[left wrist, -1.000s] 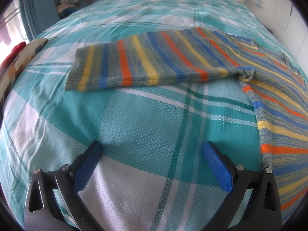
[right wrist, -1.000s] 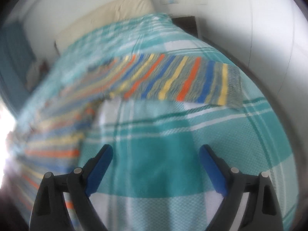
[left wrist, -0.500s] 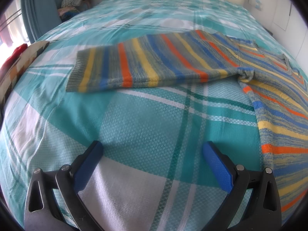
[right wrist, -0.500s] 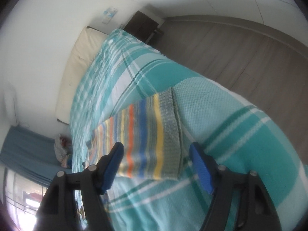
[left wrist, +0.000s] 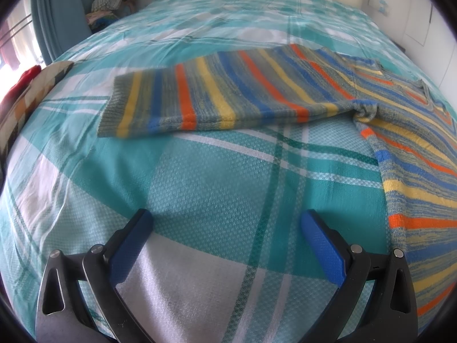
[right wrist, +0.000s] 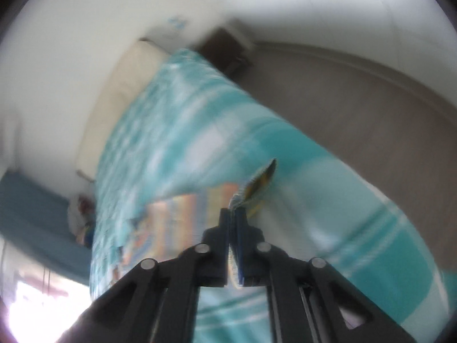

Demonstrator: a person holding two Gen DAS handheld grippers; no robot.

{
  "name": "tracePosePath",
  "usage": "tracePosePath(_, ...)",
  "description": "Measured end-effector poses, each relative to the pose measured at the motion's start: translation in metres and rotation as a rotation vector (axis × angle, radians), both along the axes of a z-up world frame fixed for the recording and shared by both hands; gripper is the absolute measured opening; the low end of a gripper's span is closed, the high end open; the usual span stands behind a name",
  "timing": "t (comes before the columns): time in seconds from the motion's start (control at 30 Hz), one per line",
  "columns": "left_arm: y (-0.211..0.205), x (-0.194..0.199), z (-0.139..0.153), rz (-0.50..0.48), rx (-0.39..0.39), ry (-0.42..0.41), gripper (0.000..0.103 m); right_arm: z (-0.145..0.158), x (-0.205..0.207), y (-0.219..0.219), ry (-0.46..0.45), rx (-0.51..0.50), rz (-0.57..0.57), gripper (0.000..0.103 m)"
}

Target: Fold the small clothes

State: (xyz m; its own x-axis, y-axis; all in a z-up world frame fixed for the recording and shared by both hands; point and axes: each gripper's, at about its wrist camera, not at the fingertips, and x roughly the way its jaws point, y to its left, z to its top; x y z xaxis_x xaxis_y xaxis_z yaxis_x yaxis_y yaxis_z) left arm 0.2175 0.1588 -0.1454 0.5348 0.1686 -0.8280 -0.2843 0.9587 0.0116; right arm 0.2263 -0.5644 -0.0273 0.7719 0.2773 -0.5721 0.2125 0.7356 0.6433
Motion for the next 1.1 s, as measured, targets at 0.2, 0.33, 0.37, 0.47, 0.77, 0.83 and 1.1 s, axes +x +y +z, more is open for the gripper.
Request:
tracePosePath(0.2, 0.001, 0.002, 0.0, -0.002, -0.004, 0.0, 0.103, 0.084, 0.062, 0.153, -0.1, -0.137, 0.335, 0.004)
tracePosePath(0.33, 0.001, 0.001, -0.001, -0.002, -0.008, -0.006, 0.103, 0.078, 0.09, 0.239, -0.091, -0.13, 0.486, 0.019)
tracePosePath(0.37, 0.001, 0.001, -0.001, -0.002, -0.008, -0.007, 0.103, 0.073, 0.094, 0.251, -0.077, -0.104, 0.507, 0.047)
tracePosePath(0.47, 0.001, 0.001, -0.001, -0.001, -0.008, -0.007, 0.103, 0.067, 0.085, 0.258, -0.103, -0.073, 0.497, 0.066)
tracePosePath(0.77, -0.001, 0.001, -0.001, 0.0, 0.003, -0.005, 0.103, 0.033, 0.076, 0.203, 0.025, -0.235, 0.401, 0.066)
tracePosePath(0.83, -0.001, 0.003, -0.001, 0.001, 0.009, -0.004, 0.103, 0.023, 0.081, 0.204, 0.091, -0.265, 0.425, 0.066)
tracePosePath(1.1, 0.0, 0.003, -0.002, 0.002, 0.009, -0.01, 0.103, -0.023, 0.129, 0.335, 0.278, -0.488, 0.58, 0.034)
